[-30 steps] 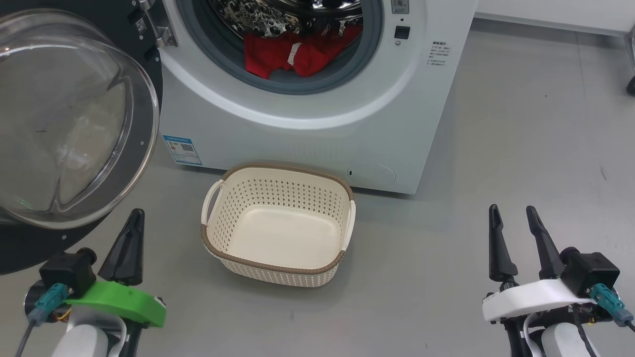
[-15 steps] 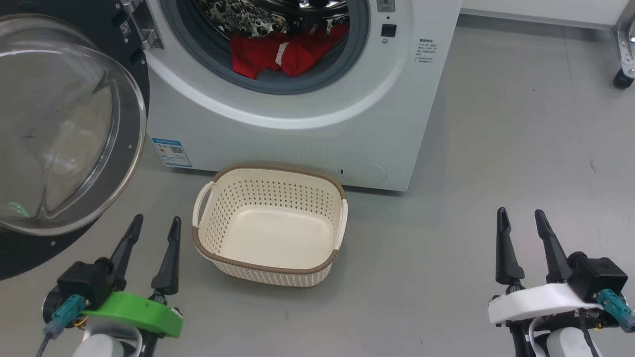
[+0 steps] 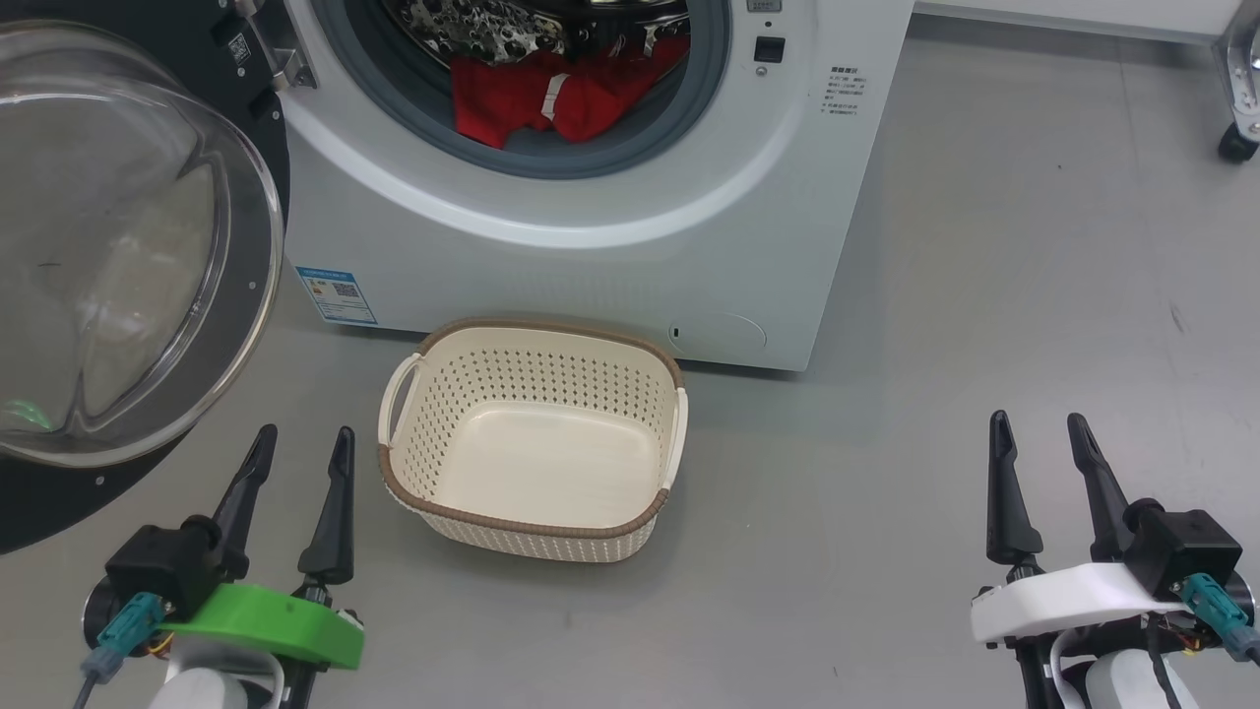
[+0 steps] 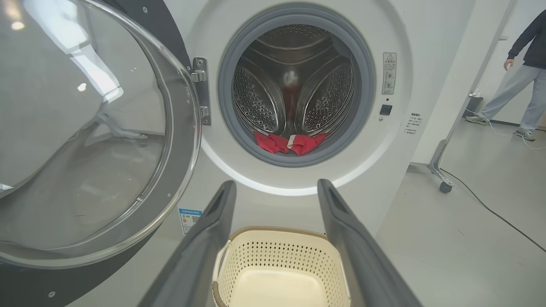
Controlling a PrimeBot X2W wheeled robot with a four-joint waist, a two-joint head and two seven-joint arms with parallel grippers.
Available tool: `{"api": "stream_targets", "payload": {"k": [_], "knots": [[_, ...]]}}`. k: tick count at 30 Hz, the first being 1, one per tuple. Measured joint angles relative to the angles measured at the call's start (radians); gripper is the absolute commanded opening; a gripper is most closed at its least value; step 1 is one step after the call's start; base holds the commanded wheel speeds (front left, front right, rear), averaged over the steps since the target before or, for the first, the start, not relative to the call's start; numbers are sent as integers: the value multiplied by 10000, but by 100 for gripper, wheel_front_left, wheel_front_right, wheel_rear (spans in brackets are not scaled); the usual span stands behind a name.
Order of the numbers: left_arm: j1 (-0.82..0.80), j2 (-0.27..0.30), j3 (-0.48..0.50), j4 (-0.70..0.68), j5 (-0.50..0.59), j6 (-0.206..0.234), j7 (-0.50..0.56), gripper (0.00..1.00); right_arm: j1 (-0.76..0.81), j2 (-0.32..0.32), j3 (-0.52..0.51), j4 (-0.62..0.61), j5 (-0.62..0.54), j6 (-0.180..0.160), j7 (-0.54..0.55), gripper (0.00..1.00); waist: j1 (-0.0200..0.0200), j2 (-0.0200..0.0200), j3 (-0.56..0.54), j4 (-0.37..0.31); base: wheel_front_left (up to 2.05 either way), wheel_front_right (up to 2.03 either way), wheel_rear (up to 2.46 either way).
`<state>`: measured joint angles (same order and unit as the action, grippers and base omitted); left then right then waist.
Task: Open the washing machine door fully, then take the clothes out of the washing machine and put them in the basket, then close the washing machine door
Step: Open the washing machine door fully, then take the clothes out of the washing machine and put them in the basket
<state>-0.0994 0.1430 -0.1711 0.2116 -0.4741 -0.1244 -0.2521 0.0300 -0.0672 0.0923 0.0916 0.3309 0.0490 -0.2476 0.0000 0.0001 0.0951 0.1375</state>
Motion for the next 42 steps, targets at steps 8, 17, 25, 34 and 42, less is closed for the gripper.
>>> {"api": "stream_targets", "payload": {"k": [8, 17, 25, 34, 42], "knots": [[15, -10, -4, -165, -6, 0, 0, 100, 1, 4, -40, -65, -84, -90, 0, 100, 0, 0, 35, -16, 0, 0, 0], [33, -17, 79, -261, 23, 0, 0, 100, 2, 8, -94, -69, -90, -138, 0, 100, 0, 0, 24, -4, 0, 0, 0], [132, -19, 117, -324, 61, 0, 0, 100, 4, 19, -94, -73, -88, -138, 0, 100, 0, 0, 21, -19, 0, 0, 0], [154, -52, 73, -401, 98, 0, 0, 100, 5, 31, -96, -88, -88, -136, 0, 100, 0, 0, 26, -36, 0, 0, 0], [215, -35, -410, -583, 35, 0, 0, 100, 7, 46, -94, -88, -88, -134, 0, 100, 0, 0, 9, -47, 2, -4, 2]]}}
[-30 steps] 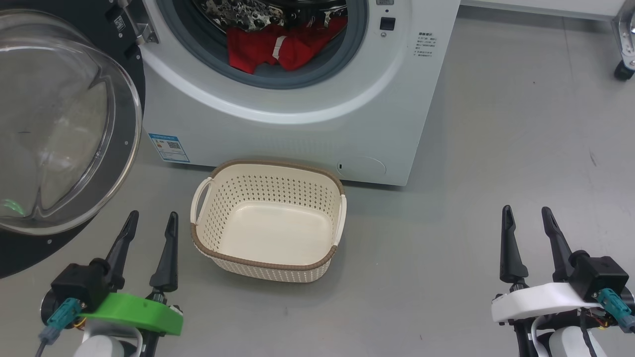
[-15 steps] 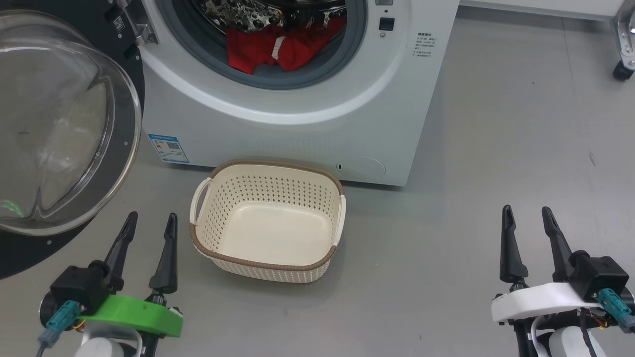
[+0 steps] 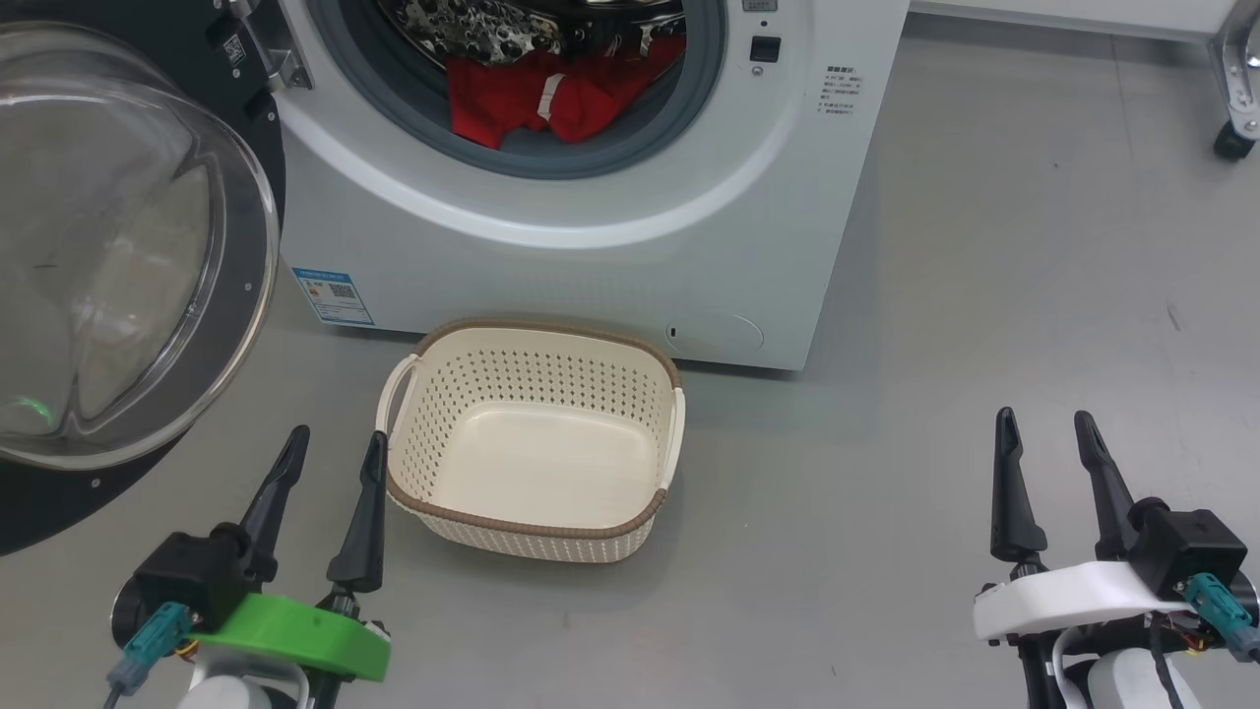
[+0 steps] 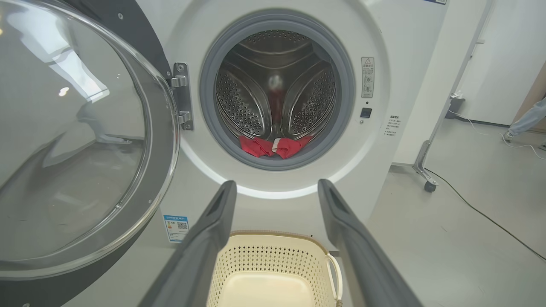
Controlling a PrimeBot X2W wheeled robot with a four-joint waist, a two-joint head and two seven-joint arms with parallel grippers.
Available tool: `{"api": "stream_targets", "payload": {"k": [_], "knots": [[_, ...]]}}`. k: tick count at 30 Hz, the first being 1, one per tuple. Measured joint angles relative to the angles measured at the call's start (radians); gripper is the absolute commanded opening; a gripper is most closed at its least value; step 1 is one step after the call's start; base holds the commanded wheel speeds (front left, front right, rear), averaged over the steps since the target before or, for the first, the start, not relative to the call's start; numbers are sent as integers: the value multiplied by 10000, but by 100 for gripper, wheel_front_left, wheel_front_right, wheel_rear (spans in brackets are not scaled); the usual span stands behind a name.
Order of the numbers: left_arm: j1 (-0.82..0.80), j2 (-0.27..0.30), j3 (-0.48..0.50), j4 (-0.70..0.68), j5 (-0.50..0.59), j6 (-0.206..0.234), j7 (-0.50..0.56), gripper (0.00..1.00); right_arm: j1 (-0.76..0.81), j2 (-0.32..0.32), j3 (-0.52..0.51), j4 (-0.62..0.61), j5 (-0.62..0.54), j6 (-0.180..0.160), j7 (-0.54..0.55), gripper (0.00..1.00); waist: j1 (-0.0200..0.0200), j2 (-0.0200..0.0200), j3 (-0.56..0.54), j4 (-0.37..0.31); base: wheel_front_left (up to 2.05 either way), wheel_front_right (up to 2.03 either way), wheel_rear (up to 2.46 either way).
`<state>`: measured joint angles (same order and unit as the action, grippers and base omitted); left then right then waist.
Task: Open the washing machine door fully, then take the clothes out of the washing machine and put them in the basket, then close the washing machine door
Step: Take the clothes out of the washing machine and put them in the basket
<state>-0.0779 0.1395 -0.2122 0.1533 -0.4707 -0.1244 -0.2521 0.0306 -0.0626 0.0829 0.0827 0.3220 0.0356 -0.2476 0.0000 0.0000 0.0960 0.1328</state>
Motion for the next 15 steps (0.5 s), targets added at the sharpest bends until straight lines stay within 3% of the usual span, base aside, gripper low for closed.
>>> {"api": "stream_targets", "payload": {"k": [15], "knots": [[17, 63, 123, -69, -35, 0, 0, 100, 13, 38, -69, -8, 98, 2, 0, 100, 0, 0, 11, 3, 47, -48, 1]]}}
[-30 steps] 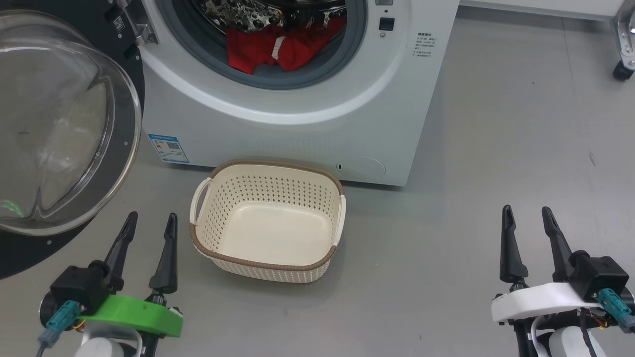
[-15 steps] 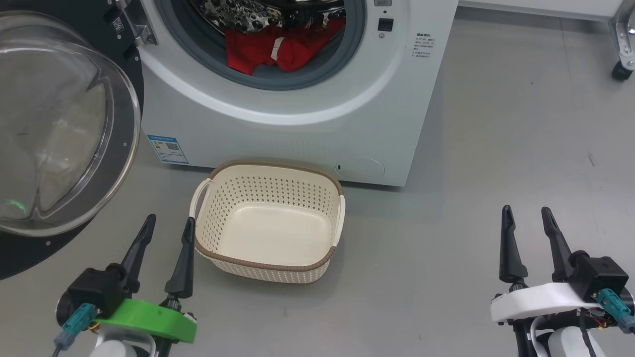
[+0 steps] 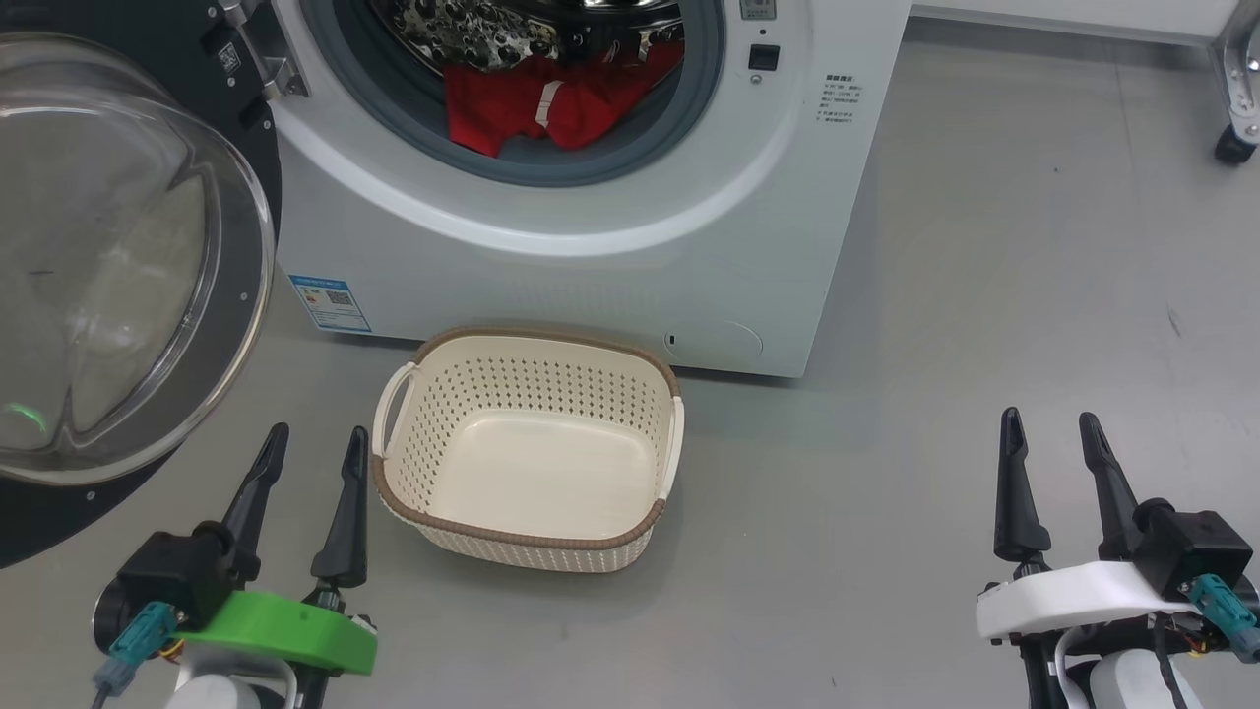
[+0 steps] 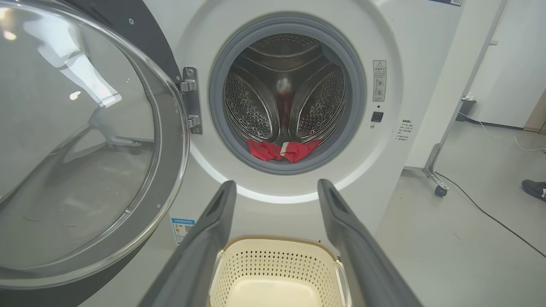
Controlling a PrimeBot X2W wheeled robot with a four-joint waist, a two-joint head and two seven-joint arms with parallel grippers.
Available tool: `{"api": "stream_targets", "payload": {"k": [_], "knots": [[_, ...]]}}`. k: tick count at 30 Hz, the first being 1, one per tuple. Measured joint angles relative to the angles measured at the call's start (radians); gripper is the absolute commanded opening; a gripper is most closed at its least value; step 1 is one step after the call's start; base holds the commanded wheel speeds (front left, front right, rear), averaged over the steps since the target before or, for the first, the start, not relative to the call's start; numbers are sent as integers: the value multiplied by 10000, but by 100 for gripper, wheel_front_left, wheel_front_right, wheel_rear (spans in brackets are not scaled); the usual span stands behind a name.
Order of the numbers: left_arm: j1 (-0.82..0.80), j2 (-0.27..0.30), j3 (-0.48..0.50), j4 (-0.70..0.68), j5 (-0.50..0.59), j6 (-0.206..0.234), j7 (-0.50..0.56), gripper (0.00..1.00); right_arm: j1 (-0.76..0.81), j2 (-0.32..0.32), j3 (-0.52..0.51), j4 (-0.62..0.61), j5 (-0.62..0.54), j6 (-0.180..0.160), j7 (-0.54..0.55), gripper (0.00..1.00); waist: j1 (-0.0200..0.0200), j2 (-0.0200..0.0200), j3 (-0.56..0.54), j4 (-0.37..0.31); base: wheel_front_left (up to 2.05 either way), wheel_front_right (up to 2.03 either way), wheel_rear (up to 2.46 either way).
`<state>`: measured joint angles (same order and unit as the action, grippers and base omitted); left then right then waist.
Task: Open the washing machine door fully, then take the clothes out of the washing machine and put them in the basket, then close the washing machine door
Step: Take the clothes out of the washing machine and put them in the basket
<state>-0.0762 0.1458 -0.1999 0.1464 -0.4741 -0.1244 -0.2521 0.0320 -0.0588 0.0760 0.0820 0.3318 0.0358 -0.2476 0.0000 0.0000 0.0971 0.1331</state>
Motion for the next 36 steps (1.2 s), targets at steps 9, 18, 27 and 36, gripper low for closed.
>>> {"api": "stream_targets", "payload": {"k": [9, 18, 27, 36], "knots": [[16, 2, 19, -12, -10, 0, 0, 100, 10, 15, 2, 4, 8, 17, 0, 100, 0, 0, -16, 31, 98, -98, 0], [25, 63, 8, -157, 48, 0, -2, 100, 12, 23, 4, 56, 8, 61, 0, 100, 0, 0, -75, 57, 117, -117, 0], [53, 75, -113, -180, 48, 0, -2, 100, 14, 27, 15, 104, 8, 73, 0, 100, 0, 0, -165, 58, 85, -85, 0], [174, 105, -161, -215, 48, 0, -2, 100, 15, 38, 15, 105, 8, 73, 0, 100, 0, 0, -164, 52, 49, -49, 0]]}}
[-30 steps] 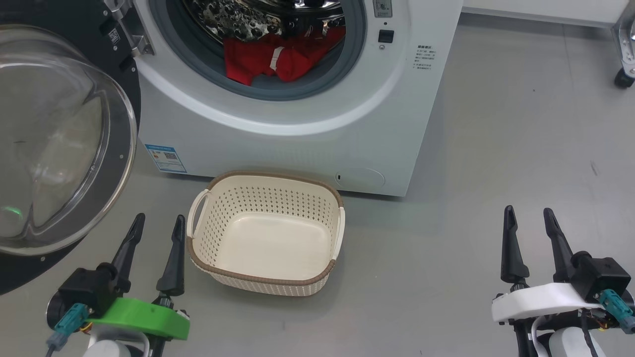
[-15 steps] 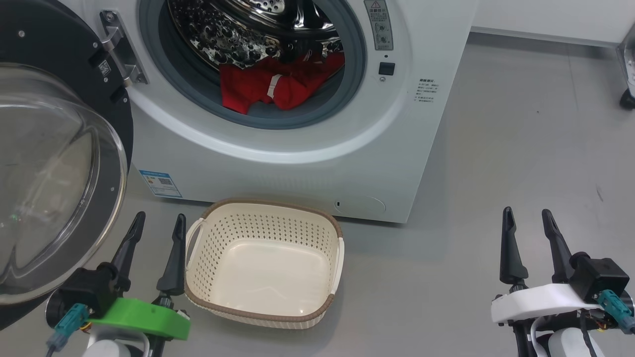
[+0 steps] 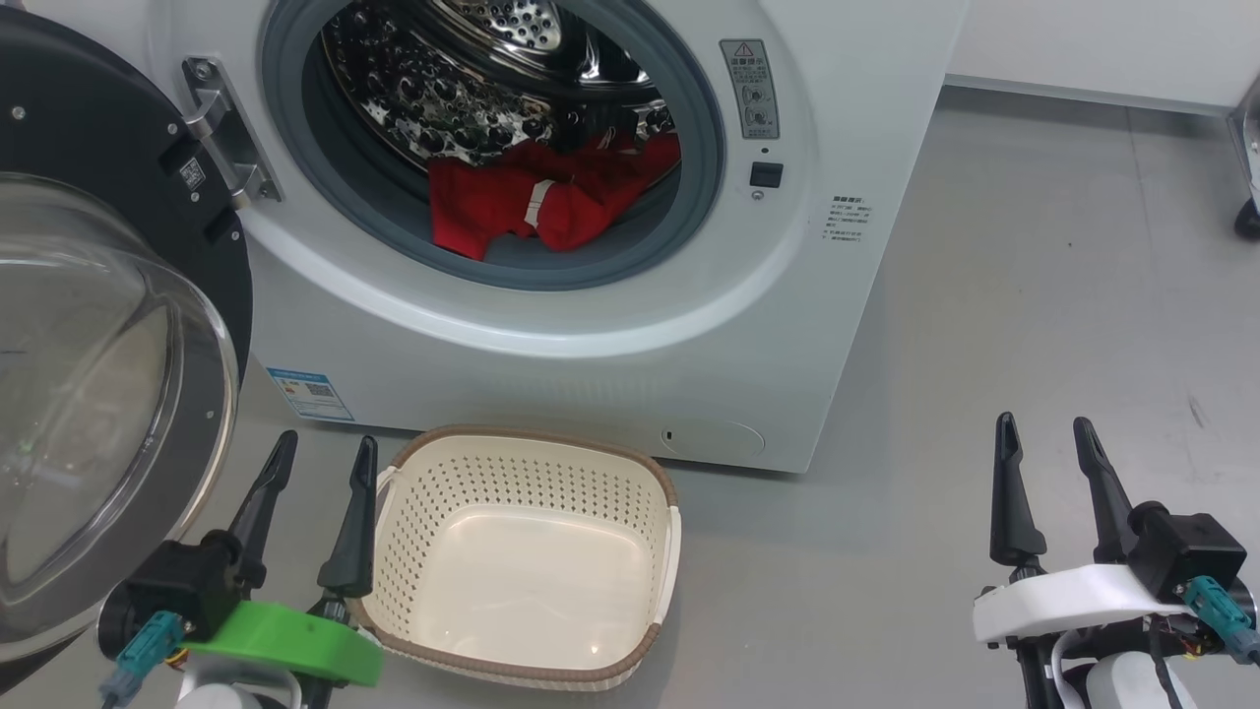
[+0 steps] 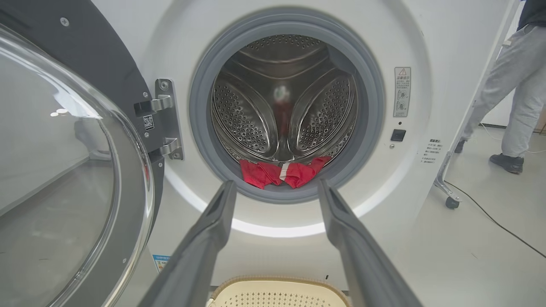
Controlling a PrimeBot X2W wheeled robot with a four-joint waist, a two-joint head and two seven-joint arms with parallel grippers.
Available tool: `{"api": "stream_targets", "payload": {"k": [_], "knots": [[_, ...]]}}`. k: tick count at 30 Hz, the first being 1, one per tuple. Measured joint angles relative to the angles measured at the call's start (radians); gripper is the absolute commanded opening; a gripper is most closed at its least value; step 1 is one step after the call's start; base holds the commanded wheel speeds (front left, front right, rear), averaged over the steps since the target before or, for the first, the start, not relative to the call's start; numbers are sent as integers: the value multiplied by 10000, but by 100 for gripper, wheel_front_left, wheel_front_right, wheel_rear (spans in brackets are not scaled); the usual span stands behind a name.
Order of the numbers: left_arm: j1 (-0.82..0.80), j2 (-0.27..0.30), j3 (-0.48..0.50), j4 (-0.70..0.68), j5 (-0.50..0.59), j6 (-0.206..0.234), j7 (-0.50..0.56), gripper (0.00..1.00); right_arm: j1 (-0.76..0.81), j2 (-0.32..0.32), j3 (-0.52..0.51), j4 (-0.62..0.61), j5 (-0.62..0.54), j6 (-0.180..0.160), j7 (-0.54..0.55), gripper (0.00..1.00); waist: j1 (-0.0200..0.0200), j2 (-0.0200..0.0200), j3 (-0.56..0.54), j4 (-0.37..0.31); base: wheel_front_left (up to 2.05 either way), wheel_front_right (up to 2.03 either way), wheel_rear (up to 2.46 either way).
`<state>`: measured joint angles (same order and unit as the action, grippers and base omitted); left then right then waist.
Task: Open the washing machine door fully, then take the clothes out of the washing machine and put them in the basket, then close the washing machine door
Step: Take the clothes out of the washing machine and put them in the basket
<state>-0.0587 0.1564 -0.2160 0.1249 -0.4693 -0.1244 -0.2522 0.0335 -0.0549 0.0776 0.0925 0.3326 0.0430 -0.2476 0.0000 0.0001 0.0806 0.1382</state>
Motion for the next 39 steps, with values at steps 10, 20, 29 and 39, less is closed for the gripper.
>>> {"api": "stream_targets", "payload": {"k": [10, 20, 29, 39], "knots": [[20, 27, -8, -33, 2, 0, 0, 100, 2, 27, -4, -8, 0, 0, 0, 100, 0, 0, 98, -28, 11, -11, 0], [21, 27, -12, -35, 2, 0, 0, 100, 2, 58, -23, -12, 0, 0, 0, 100, 0, 0, 149, -31, 0, 0, 0], [21, 25, -10, -31, 2, 0, 0, 100, 2, 59, -59, -13, 0, 0, 0, 100, 0, 0, 129, -9, 0, 0, 0], [21, 25, -12, -33, 19, 0, 0, 100, 2, 65, -59, -17, 0, 0, 0, 100, 0, 0, 132, -18, 0, 0, 0]]}}
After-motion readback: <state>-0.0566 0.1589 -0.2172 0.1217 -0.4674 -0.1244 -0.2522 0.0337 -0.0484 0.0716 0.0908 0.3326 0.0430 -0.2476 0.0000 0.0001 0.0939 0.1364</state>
